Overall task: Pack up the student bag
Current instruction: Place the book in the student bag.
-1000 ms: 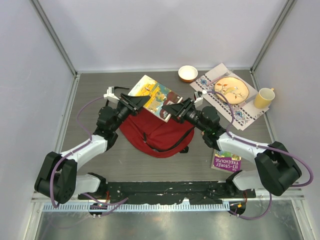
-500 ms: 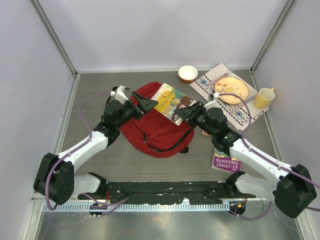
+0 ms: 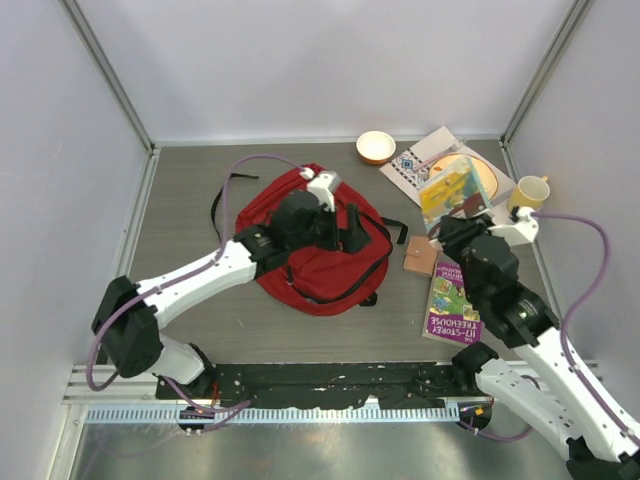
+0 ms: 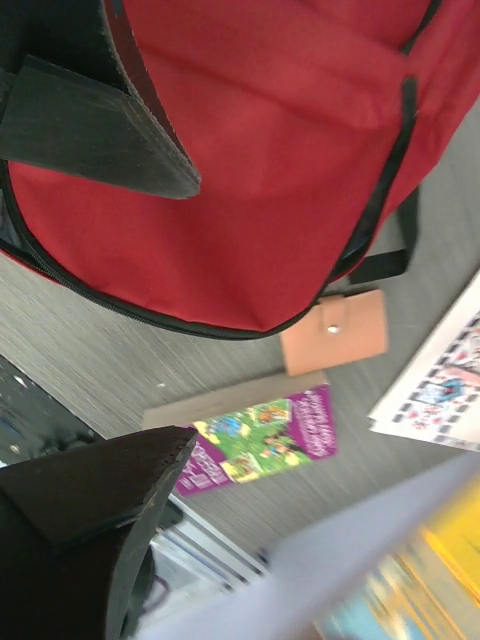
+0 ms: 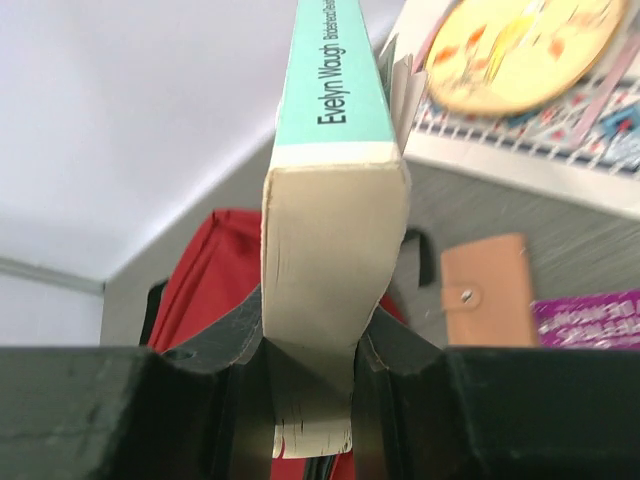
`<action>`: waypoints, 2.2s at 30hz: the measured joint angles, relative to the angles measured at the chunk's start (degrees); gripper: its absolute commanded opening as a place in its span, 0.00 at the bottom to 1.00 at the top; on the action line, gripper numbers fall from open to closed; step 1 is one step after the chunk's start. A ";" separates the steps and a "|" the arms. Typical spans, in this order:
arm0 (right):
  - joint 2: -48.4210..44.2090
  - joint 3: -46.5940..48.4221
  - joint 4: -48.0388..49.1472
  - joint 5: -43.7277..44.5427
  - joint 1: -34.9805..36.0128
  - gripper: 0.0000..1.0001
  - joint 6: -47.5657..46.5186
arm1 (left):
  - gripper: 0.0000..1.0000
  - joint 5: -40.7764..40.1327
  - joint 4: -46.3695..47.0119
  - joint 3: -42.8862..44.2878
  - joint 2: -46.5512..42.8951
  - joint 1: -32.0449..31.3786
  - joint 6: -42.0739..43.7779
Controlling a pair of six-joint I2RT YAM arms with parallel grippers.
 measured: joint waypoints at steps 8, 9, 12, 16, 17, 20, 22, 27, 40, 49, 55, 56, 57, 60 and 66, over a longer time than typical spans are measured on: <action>-7.19 5.99 -4.11 9.57 -0.02 0.01 -7.63 | 1.00 -0.61 -7.19 6.56 10.29 -6.86 6.80; -7.58 6.21 -4.33 9.88 0.00 0.01 -8.31 | 1.00 -0.70 -7.80 7.32 11.37 -7.04 7.06; -8.24 6.23 -5.42 10.19 0.00 0.01 -9.64 | 1.00 -1.20 -9.27 8.76 13.60 -7.32 7.41; -7.89 6.36 -6.91 10.05 0.00 0.01 -11.02 | 0.99 -1.92 -10.54 9.18 14.53 -7.63 7.45; -7.63 6.45 -6.93 9.97 -0.02 0.01 -11.32 | 1.00 -2.08 -10.80 9.18 14.60 -7.69 7.45; -6.71 6.80 -6.93 9.29 0.00 0.01 -11.56 | 1.00 -2.86 -11.78 9.46 14.67 -8.00 7.89; -5.86 7.02 -6.91 8.41 0.00 0.01 -11.56 | 1.00 -3.89 -12.52 9.84 14.67 -8.28 8.31; -3.52 7.08 -6.93 6.05 0.00 0.01 -11.37 | 0.99 -5.14 -13.75 11.06 14.71 -8.76 9.11; -1.92 7.08 -6.95 3.69 0.00 0.01 -9.99 | 0.66 -4.87 -15.26 13.77 19.47 -8.83 10.08; -1.95 7.02 -6.95 3.45 0.00 0.01 -9.55 | 0.34 -4.81 -17.90 14.93 21.64 -9.20 10.16; -1.92 6.95 -6.95 3.02 0.00 0.01 -9.18 | 0.15 -5.11 -18.49 15.63 21.70 -9.22 10.10; -1.92 6.93 -6.95 2.93 0.00 0.01 -9.09 | 0.08 -5.35 -18.56 15.63 21.70 -9.25 10.03; -1.92 6.93 -6.95 2.80 0.00 0.01 -8.92 | 0.04 -5.81 -18.69 15.63 21.70 -9.25 10.03; -1.92 6.82 -6.95 2.43 0.00 0.01 -8.55 | 0.00 -7.74 -19.21 15.63 21.59 -9.25 9.97; -1.90 6.58 -6.95 1.68 0.00 0.01 -8.28 | 0.00 -13.49 -22.14 16.35 20.41 -9.25 10.51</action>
